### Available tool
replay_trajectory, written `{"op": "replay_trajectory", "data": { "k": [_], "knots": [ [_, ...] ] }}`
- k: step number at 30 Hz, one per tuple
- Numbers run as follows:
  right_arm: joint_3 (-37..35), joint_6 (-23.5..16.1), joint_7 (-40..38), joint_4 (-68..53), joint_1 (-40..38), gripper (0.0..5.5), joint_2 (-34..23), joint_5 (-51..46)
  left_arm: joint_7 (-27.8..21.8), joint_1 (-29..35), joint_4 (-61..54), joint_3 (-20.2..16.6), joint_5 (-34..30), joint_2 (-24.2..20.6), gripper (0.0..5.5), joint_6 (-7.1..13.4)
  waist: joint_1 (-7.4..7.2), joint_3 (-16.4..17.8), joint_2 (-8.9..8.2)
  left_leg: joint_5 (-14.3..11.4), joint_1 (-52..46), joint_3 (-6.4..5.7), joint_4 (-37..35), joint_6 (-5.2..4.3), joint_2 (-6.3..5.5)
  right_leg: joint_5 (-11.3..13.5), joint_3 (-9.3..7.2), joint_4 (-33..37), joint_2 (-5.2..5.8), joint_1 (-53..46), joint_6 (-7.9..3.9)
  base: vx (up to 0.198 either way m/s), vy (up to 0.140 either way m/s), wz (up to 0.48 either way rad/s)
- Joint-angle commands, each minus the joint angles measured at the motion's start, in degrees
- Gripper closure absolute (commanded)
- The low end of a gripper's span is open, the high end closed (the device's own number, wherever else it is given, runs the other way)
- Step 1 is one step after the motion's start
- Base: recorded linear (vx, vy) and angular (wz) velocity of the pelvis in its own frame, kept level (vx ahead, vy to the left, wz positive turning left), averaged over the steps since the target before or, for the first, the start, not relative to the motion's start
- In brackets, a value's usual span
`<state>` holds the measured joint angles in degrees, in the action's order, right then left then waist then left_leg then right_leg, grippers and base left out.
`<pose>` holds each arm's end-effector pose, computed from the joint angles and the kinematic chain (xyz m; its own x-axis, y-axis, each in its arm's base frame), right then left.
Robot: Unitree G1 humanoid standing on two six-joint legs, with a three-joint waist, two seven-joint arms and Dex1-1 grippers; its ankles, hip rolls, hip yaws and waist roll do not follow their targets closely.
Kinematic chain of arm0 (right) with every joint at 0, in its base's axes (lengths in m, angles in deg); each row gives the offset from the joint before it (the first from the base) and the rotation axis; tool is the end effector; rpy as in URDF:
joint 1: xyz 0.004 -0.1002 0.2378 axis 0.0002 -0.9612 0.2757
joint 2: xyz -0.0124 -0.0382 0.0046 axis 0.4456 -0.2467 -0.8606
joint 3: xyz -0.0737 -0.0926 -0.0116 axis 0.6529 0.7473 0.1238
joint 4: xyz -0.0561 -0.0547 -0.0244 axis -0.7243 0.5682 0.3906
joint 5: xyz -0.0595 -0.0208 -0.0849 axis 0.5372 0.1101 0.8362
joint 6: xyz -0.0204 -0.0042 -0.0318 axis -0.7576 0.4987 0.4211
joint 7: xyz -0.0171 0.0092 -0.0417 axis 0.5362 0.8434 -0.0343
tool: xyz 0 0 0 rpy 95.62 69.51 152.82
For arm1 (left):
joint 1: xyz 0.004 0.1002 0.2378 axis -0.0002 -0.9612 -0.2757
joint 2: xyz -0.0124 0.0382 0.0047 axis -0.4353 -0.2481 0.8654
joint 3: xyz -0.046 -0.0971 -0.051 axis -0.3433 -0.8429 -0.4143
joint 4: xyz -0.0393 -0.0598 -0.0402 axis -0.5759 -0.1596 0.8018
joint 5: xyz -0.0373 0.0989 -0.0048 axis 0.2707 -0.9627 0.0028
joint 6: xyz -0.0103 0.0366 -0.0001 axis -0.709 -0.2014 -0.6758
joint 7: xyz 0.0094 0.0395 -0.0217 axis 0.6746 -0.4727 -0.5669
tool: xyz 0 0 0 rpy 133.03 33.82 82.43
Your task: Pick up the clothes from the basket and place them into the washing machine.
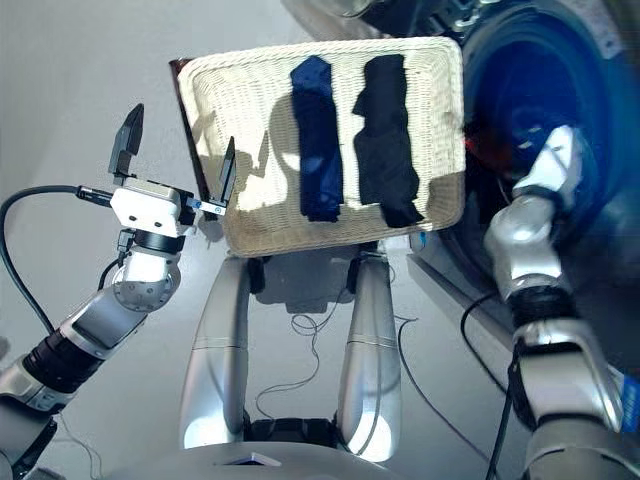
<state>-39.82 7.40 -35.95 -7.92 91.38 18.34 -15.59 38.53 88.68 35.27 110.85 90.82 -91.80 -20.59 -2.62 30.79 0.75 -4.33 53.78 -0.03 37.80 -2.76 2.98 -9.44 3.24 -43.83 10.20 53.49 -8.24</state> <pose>0.2961 -0.2643 0.1171 0.7478 -0.4377 0.4993 0.6206 0.7280 -0.2913 0.2427 0.1483 0.1380 0.6963 -0.2750 0.6629 0.0299 0.9340 0.3561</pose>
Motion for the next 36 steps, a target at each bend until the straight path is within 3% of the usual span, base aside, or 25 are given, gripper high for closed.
{"op": "replay_trajectory", "data": {
  "k": [1,5,13,21,28,36],
  "knots": [
    [0.42,-7.57,2.51,-12.43,-1.04,0.00,0.72,8.32,-0.86,-0.83,-1.59,0.26,-1.46,1.77,0.00,3.58,0.48,-1.00,-0.43,-0.88,-5.63,-0.66,-4.18,-2.30,1.46,2.92,-1.39,6.29,0.17,-3.22,1.42,0.000,0.000,0.000],
    [3.09,-9.17,7.89,-17.00,-5.09,0.00,3.16,7.52,-2.34,-1.70,-0.27,0.91,-2.13,1.91,0.00,3.79,0.46,-1.00,-0.45,-0.58,-8.91,-0.70,-5.67,-2.20,1.58,2.93,-2.01,7.28,0.33,-6.72,1.19,0.000,0.000,0.000],
    [9.45,-10.62,20.19,-14.63,-8.42,0.00,8.74,-2.75,-5.45,-2.63,4.14,1.19,-2.30,4.57,0.00,4.83,1.03,-1.00,-0.59,0.36,-17.20,-0.82,-10.14,-2.53,1.24,3.75,-4.14,11.82,0.76,-15.57,0.64,0.016,-0.004,0.009],
    [12.27,-8.12,33.47,-8.91,-13.77,0.00,10.23,-10.97,-16.64,-5.30,13.46,-0.17,5.72,7.89,0.00,5.68,2.12,-1.78,-1.28,2.44,-28.61,-1.48,-17.29,-2.93,0.06,5.38,-7.13,18.96,1.36,-28.49,-0.17,0.087,-0.011,0.111],
    [11.22,-4.82,39.86,3.18,-19.77,0.00,14.25,-9.39,-27.13,-10.54,24.58,-2.23,8.51,11.44,0.00,2.23,2.69,-7.23,-2.63,2.92,-37.02,-2.11,-23.02,-2.90,0.52,6.14,-8.94,25.26,0.93,-37.80,-0.74,0.130,0.008,0.124],
    [7.57,-2.52,42.83,12.81,-25.59,0.00,18.89,-8.85,-31.91,-17.58,33.16,-5.95,10.58,16.77,0.00,-1.76,2.51,-13.40,-3.69,2.99,-44.92,-1.57,-29.31,-2.37,0.64,7.26,-9.97,32.10,0.28,-45.80,-1.02,0.103,0.026,0.027]
  ]
}}
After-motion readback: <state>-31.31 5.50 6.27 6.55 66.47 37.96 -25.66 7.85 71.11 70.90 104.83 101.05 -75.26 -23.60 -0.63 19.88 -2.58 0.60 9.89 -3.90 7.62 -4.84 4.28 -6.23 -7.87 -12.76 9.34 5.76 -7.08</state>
